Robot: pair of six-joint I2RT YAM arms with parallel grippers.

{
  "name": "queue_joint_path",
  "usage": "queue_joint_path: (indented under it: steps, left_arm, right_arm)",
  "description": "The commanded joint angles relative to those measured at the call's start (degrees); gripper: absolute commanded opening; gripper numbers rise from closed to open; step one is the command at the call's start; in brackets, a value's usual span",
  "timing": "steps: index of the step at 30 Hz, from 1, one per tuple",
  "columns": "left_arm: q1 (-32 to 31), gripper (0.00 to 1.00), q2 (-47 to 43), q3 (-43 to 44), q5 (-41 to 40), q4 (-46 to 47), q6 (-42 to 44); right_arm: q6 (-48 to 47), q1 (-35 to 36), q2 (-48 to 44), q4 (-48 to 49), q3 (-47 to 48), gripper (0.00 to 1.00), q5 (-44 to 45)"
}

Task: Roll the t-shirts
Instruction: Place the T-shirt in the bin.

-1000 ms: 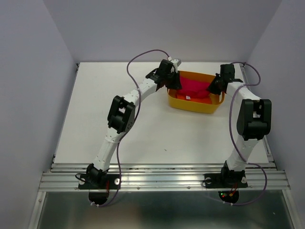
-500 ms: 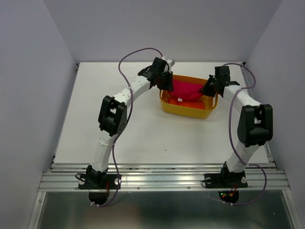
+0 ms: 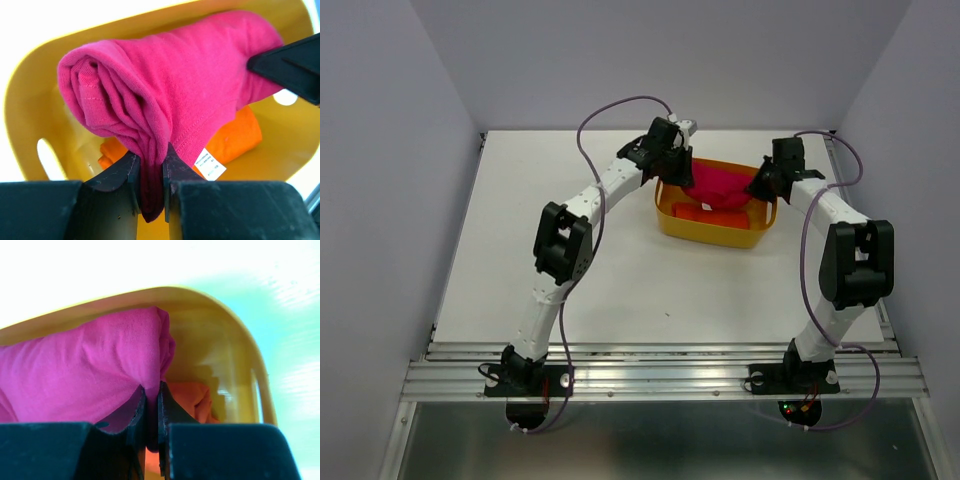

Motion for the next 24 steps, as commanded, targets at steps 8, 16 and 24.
queue_joint_path:
  steps: [8,16,24]
  left_arm:
    - [-1.4,0.0,3.0,1.4,-4.8,1.7,2.5]
    - [-1.4,0.0,6.2,3.1,-7.5,1.9,2.7]
    - [-1.6,0.0,8.7,2.6,-9.7,3.2,3.0]
  right_arm:
    - [-1.8,-1.0,0.0,2.0,1.9,0.01,4.4]
    - [-3.0,-1.0,3.0,1.9,2.9,0.01,5.9]
    - [-3.6,-1.0,5.3,1.9,2.6,0.01,6.5]
